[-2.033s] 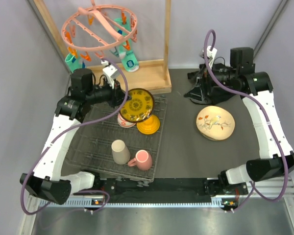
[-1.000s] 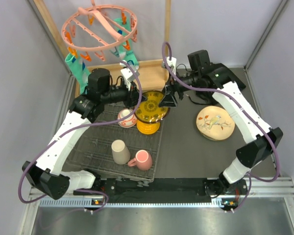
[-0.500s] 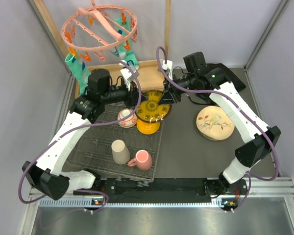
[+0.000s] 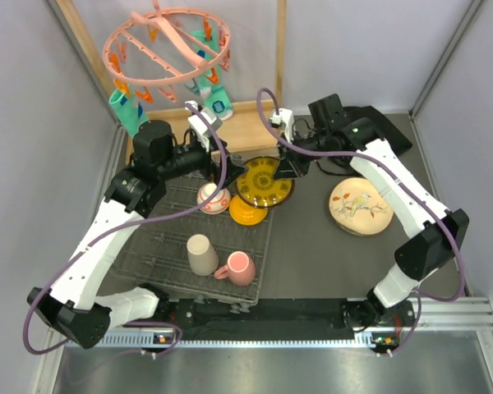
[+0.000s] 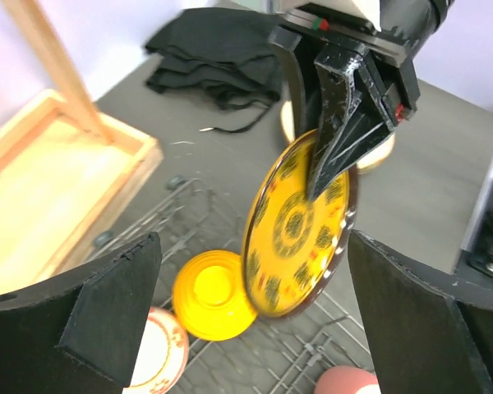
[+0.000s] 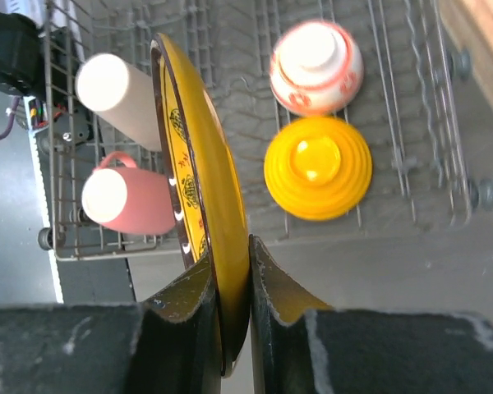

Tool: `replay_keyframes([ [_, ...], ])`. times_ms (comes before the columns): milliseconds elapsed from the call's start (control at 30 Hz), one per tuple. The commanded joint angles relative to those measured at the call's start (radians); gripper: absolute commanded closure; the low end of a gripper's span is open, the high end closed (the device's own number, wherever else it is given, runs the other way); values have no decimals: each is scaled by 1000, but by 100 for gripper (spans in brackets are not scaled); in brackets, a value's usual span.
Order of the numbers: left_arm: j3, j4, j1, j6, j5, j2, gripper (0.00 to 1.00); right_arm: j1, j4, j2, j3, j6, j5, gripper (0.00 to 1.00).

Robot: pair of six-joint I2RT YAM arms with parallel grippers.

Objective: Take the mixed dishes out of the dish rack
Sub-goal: Pick up the plate from the dish rack, then place the plate at the center of the board.

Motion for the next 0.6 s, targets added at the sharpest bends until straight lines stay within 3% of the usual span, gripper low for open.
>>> replay_keyframes([
  [0,-13,10,-5,34,-104,-42,1,-154,14,-56,-68,34,-50,100],
  [333,-125,-50,-5,115,-141,-81,1,-587,-109,-19,-212,-80,-244,100],
  [567,-159,-79,-5,146,-154,-70,1,-820,-312,180,-197,-280,-299,100],
])
